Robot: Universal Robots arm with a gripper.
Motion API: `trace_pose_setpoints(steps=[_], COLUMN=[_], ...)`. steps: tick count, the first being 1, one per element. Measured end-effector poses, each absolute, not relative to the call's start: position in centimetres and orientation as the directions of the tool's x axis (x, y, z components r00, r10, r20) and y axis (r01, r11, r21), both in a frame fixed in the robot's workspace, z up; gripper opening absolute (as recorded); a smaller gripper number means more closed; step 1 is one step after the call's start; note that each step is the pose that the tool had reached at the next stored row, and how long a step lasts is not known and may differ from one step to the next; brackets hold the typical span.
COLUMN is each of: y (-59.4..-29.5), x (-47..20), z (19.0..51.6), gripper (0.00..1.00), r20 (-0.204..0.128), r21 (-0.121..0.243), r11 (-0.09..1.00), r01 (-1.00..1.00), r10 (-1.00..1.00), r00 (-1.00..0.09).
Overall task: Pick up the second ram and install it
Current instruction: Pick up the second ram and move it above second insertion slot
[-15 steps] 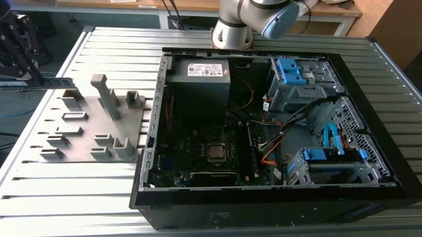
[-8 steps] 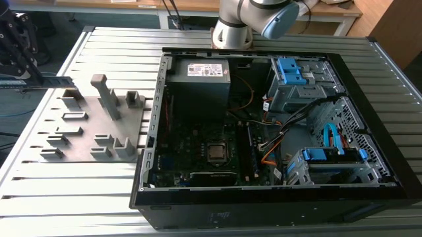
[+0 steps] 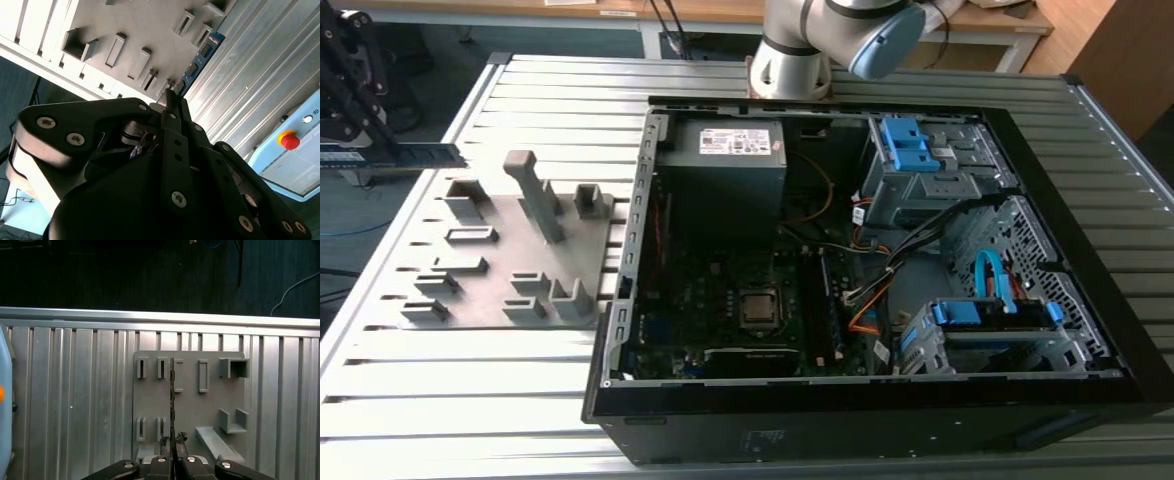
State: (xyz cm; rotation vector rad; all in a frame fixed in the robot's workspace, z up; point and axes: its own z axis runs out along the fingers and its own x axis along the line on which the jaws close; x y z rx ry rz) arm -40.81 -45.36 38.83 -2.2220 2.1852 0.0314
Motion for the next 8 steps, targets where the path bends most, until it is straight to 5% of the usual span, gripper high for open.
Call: trace_pose_setpoints(steps=[8], y=[-45.36], x=[-40.8], z=[38.85], gripper=[0.14], r20=[-0.032], r21=[-0.003], r11=[-0.017], r01=[-1.0], r10=[-0.999], r00=[0.017])
